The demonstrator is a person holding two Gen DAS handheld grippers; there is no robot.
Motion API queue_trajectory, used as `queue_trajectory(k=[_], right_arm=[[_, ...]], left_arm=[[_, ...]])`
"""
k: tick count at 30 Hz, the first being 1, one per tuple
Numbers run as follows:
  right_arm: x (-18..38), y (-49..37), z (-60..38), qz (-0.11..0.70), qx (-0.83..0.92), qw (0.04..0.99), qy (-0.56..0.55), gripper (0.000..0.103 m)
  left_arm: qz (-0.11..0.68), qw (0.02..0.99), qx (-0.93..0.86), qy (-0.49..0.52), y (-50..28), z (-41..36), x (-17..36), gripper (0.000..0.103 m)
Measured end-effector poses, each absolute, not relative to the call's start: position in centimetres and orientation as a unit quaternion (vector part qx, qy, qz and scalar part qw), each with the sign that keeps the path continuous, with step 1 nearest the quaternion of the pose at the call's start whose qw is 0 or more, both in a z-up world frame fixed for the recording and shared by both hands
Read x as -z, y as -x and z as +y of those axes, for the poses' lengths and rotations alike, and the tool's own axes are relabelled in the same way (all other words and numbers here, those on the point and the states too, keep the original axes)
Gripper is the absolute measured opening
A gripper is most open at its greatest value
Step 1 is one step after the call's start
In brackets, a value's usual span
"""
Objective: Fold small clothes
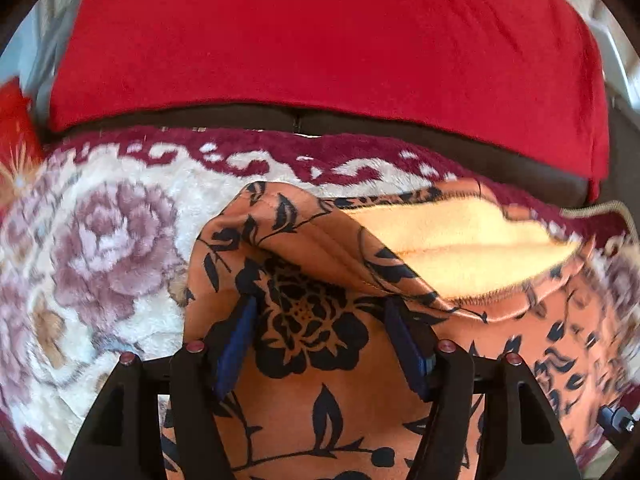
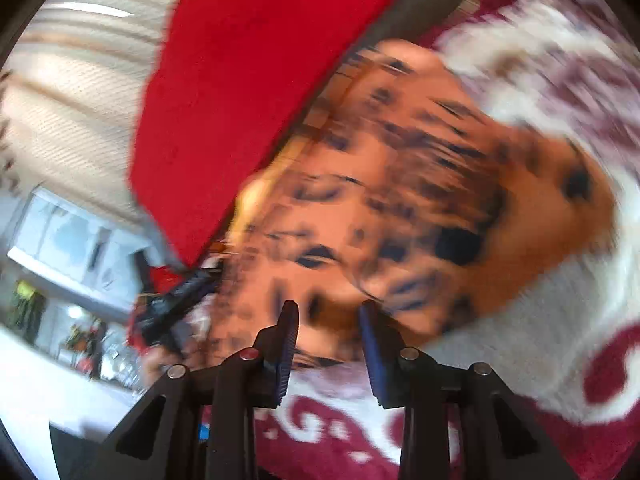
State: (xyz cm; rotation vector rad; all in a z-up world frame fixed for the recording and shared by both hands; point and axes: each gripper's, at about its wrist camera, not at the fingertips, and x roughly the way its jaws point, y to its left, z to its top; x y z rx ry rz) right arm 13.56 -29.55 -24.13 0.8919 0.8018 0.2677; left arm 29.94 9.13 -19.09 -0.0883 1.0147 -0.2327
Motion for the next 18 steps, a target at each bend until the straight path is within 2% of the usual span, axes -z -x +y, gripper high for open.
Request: queue_trajectory(k=[2, 3, 4, 5, 8, 11, 12, 13, 14, 16, 18], right_arm=[[22.5, -14.9, -29.9, 0.361, -0.135, 0.826, -0.412, 0.035], [22.1, -15.6, -30.2, 0.355, -0.133, 0.827, -0.415, 0.05], [21.7, -16.8, -30.9, 0.343, -0.128, 0.827, -0.426, 0.074], [21.6, -18.0, -31.6, 0.332, -0.121, 0.825, -0.441, 0.077], [22.3, -22.7, -33.4, 0.333, -0.106, 0.805, -0.48, 0.077], [23.5, -26.8, -34.2, 0.352, -0.103, 0.78, -0.508, 0.073], [23.8, -28.1, -34.5, 0.356, -0.09, 0.779, -0.509, 0.068], [24.3, -29.5, -34.6, 0.365, -0.078, 0.778, -0.506, 0.054], [24.8, -30.8, -34.7, 0.371, -0.069, 0.776, -0.504, 0.047], [25.8, -32.7, -34.7, 0.385, -0.056, 0.774, -0.499, 0.022], [26.5, -33.9, -34.2, 0.42, -0.017, 0.773, -0.475, 0.004]], left_arm=[[0.476, 0.868, 0.105, 0.094, -30.2, 11.1, 18.9, 0.067], [0.47, 0.871, 0.095, 0.106, -30.1, 11.7, 18.8, 0.067], [0.461, 0.877, 0.074, 0.116, -30.0, 12.6, 18.8, 0.067], [0.454, 0.881, 0.055, 0.121, -29.9, 13.3, 18.8, 0.067], [0.451, 0.883, 0.002, 0.134, -30.3, 15.3, 19.5, 0.067], [0.466, 0.87, -0.004, 0.162, -31.0, 16.6, 20.7, 0.067], [0.468, 0.868, -0.006, 0.166, -31.2, 16.7, 21.2, 0.067], [0.468, 0.868, -0.008, 0.166, -31.2, 16.8, 21.2, 0.067], [0.471, 0.866, -0.008, 0.166, -31.2, 16.8, 21.3, 0.067], [0.473, 0.865, -0.005, 0.165, -31.3, 16.8, 21.5, 0.067], [0.471, 0.867, -0.004, 0.163, -31.5, 16.7, 21.7, 0.067]])
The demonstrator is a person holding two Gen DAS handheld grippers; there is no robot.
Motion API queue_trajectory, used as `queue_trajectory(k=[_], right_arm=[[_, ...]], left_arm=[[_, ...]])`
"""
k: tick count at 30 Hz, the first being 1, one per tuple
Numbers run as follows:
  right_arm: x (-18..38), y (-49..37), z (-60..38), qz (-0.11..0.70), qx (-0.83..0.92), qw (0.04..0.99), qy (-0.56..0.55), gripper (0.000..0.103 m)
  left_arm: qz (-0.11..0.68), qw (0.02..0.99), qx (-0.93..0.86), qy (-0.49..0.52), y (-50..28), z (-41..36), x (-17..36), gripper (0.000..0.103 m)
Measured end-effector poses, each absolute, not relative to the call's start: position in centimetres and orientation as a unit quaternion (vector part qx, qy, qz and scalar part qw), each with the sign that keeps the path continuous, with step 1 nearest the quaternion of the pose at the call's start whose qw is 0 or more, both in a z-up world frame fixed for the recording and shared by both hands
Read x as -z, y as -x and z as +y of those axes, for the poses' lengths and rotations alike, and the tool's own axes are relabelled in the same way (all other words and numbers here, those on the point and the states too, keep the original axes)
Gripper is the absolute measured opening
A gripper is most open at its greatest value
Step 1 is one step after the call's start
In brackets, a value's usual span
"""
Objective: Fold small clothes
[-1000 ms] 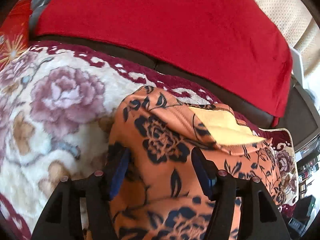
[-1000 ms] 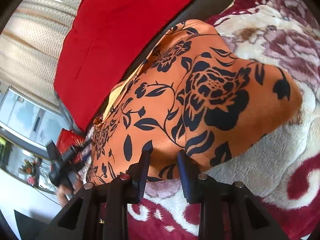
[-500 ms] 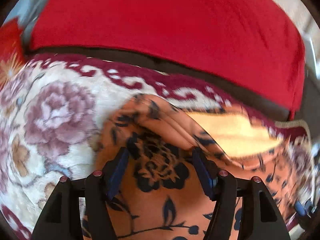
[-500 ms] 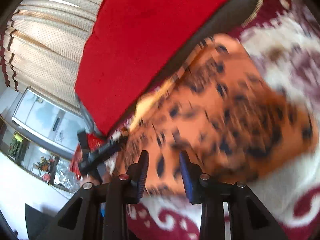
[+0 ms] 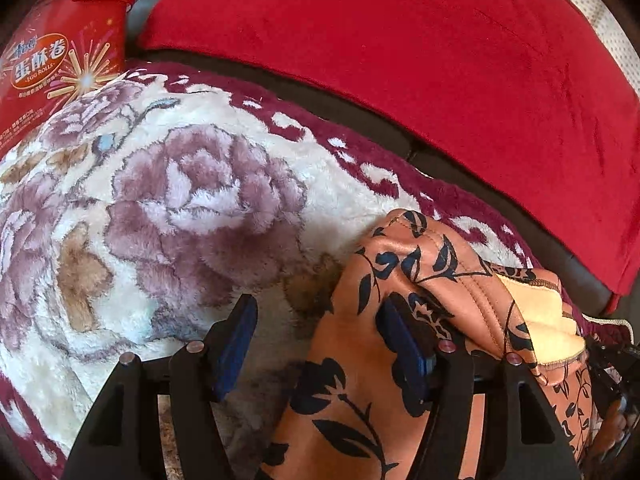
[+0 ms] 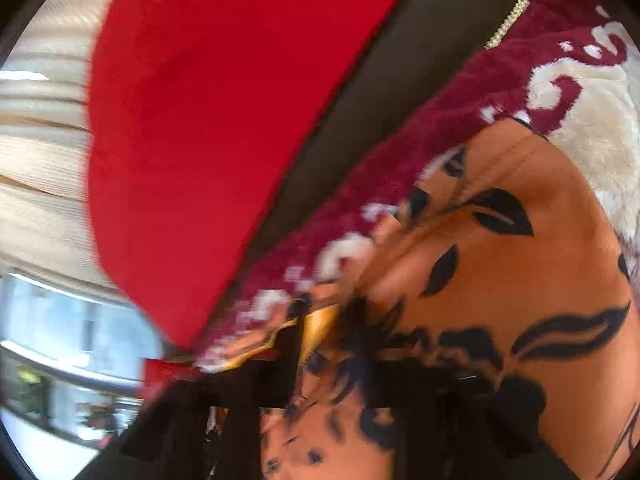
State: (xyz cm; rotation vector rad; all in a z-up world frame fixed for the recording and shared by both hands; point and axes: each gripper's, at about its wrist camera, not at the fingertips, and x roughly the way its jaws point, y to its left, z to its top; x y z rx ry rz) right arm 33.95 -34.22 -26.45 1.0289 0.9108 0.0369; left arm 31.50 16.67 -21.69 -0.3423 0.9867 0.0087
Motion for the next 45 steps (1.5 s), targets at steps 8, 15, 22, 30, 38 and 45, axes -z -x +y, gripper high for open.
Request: queue_trajectory(k=[8, 15, 22, 30, 38, 45], right_arm=[[23.0, -38.6, -34.3, 0.389, -0.028, 0.799, -0.457, 0.004], [28.1, -40.7, -35.0, 0.428, -0.02, 0.758, -0.493, 0.018], [22.0, -36.9, -30.8, 0.4, -0.079, 0.821, -0.4, 0.064], [22.3, -38.7, -18.7, 0.481, -0.216, 0.767, -0.367, 0.057], [23.1, -41.7, -13.6, 0.476, -0.15, 0.78, -0.377, 0.005], [28.9, -45.3, -14.8, 0.479, -0.14, 0.721, -0.481, 0.007]], left_arm=[[0.424, 0.893, 0.013, 0.147, -30.2, 15.5, 19.5, 0.067], [0.457, 0.877, 0.013, 0.15, -30.9, 16.1, 20.9, 0.067], [0.463, 0.868, -0.014, 0.179, -30.7, 17.3, 21.6, 0.067], [0.456, 0.872, -0.018, 0.177, -30.4, 17.5, 21.3, 0.067], [0.455, 0.872, -0.011, 0.179, -30.5, 17.8, 20.9, 0.067], [0.449, 0.879, -0.003, 0.162, -30.5, 17.6, 20.6, 0.067]])
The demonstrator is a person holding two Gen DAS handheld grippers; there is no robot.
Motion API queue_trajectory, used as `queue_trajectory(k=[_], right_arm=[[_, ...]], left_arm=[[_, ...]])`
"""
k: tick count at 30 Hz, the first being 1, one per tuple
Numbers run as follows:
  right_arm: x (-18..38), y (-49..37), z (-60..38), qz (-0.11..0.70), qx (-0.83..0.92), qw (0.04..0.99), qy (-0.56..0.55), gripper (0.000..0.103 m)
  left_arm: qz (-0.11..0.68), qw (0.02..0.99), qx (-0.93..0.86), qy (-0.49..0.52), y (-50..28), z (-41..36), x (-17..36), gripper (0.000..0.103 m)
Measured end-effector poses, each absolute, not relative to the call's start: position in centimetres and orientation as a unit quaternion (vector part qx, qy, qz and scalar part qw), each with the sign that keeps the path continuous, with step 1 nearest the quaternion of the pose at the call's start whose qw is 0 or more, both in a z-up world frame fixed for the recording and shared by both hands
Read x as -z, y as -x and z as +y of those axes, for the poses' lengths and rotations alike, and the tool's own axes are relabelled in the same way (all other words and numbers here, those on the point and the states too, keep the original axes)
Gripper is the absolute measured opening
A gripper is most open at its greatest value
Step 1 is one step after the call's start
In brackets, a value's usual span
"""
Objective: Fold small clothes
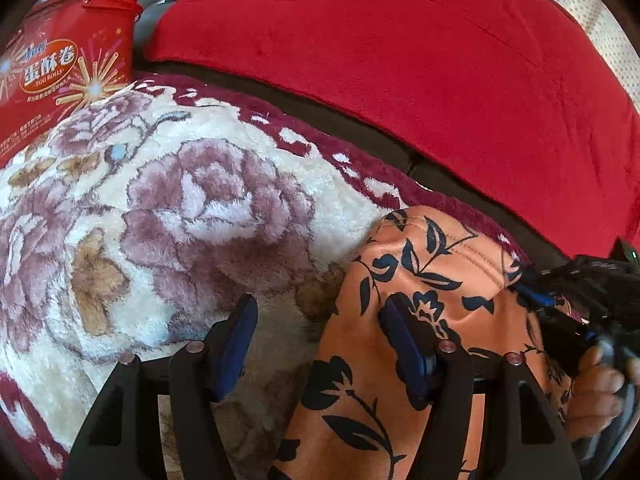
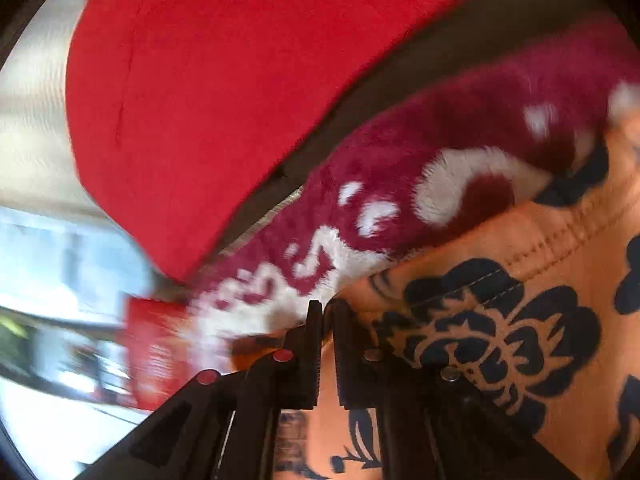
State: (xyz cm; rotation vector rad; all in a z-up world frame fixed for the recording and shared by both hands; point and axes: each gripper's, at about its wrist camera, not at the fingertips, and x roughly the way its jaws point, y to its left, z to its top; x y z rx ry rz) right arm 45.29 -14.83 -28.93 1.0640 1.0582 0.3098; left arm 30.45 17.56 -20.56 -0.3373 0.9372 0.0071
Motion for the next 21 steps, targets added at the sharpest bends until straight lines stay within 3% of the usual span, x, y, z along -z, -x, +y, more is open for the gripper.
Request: queue_trajectory(k=[2, 3, 4, 6, 12, 16, 20, 21], right_arm=[[28.8, -44.6, -16.3, 0.454, -0.156, 0.706, -0.521, 0.015], [28.3, -44.0, -17.1, 0.438, -0.162, 0.709, -0.527, 0.031], [27.7, -43.4, -17.9, 0.423, -0.168, 0.714, -0.532, 0.058], [26.2, -41.7, -20.5, 0.388, -0.161, 0.73, -0.539, 0.08], [22.0, -33.1, -28.7, 0.354, -0.054, 0.82, -0.447, 0.078], [22.1, -26.8, -32.8, 0.382, -0.001, 0.83, -0.406, 0.066], [27.2, -21.9, -32.6, 0.496, 0.035, 0.791, -0.357, 0.05], [27.8, -20.9, -32.1, 0.483, 0.025, 0.798, -0.359, 0.049]], left_arm=[[0.451, 0.878, -0.004, 0.162, -30.5, 17.7, 20.6, 0.067], [0.452, 0.877, -0.006, 0.165, -30.5, 17.9, 20.7, 0.067], [0.451, 0.876, -0.009, 0.17, -30.4, 18.2, 20.7, 0.067], [0.449, 0.877, -0.017, 0.173, -30.3, 18.6, 20.6, 0.067], [0.452, 0.878, -0.032, 0.152, -30.1, 19.0, 20.5, 0.067], [0.45, 0.882, -0.038, 0.136, -29.8, 19.0, 20.5, 0.067], [0.442, 0.888, -0.067, 0.11, -29.4, 19.3, 20.5, 0.067], [0.443, 0.887, -0.073, 0.108, -29.4, 19.5, 20.6, 0.067]])
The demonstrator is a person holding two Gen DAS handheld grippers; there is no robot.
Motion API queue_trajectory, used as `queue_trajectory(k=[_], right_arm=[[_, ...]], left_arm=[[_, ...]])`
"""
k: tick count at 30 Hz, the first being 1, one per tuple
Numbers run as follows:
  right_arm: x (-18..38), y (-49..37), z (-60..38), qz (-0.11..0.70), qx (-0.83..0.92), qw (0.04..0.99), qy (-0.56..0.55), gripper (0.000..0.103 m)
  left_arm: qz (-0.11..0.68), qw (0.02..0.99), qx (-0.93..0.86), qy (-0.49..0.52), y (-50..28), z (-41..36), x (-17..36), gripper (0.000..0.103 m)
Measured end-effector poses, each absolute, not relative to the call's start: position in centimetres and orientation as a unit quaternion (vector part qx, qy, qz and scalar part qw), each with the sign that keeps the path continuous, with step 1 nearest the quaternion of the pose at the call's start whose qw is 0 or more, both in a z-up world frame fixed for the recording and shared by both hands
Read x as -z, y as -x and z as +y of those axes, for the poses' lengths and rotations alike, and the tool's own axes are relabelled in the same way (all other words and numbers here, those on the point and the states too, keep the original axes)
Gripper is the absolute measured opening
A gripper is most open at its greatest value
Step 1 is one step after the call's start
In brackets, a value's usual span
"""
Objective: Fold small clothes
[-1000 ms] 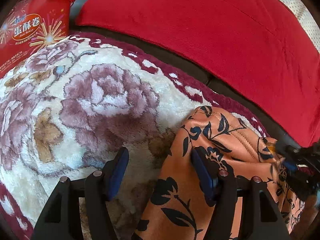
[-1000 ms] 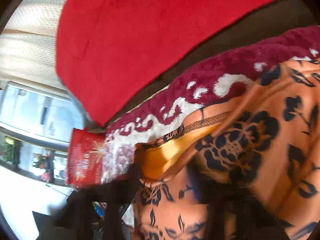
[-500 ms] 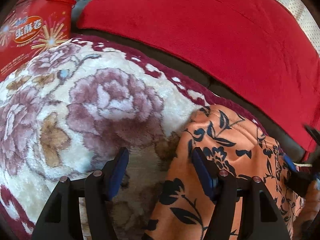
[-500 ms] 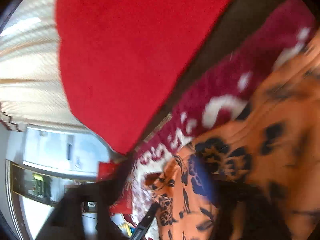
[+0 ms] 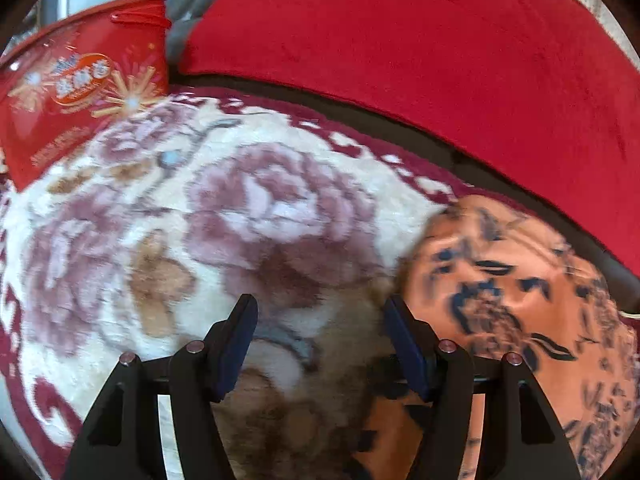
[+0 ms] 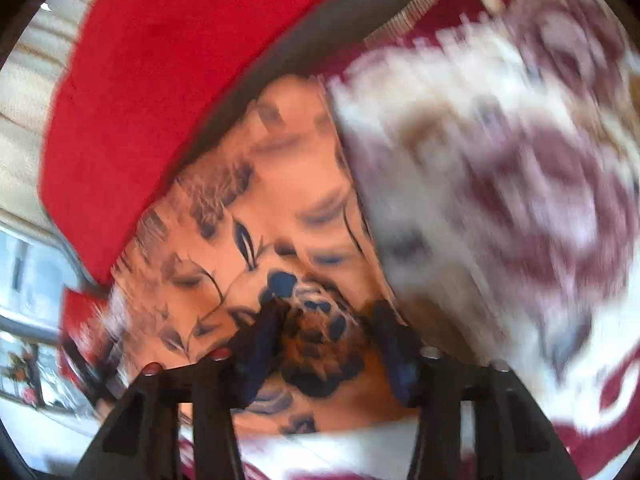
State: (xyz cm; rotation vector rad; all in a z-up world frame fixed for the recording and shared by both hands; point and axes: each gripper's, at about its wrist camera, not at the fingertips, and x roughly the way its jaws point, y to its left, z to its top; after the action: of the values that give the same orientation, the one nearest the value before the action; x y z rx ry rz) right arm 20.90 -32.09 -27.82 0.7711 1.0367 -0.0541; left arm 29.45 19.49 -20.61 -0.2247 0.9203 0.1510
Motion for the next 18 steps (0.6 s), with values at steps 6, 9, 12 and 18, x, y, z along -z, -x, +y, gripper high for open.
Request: queue_trajectory(k=[6, 9, 12, 18], right_arm=[[22.7, -17.8, -32.9, 0.429, 0.034, 0.824, -0.369, 0.065], [22.1, -17.7, -33.2, 0.411, 0.045, 0.834, -0.366, 0.083], [23.7, -17.3, -35.8, 0.419, 0.06, 0.817, -0.391, 0.083], [26.3, -18.0, -34.6, 0.431, 0.03, 0.8, -0.415, 0.083]], left_arm=[[0.455, 0.876, -0.006, 0.159, -27.7, 20.5, 19.3, 0.067], [0.49, 0.839, 0.092, 0.219, -26.0, 20.4, 18.6, 0.067], [0.493, 0.827, 0.153, 0.223, -23.9, 20.3, 17.3, 0.077], [0.528, 0.824, 0.06, 0.196, -22.8, 24.2, 19.0, 0.084]])
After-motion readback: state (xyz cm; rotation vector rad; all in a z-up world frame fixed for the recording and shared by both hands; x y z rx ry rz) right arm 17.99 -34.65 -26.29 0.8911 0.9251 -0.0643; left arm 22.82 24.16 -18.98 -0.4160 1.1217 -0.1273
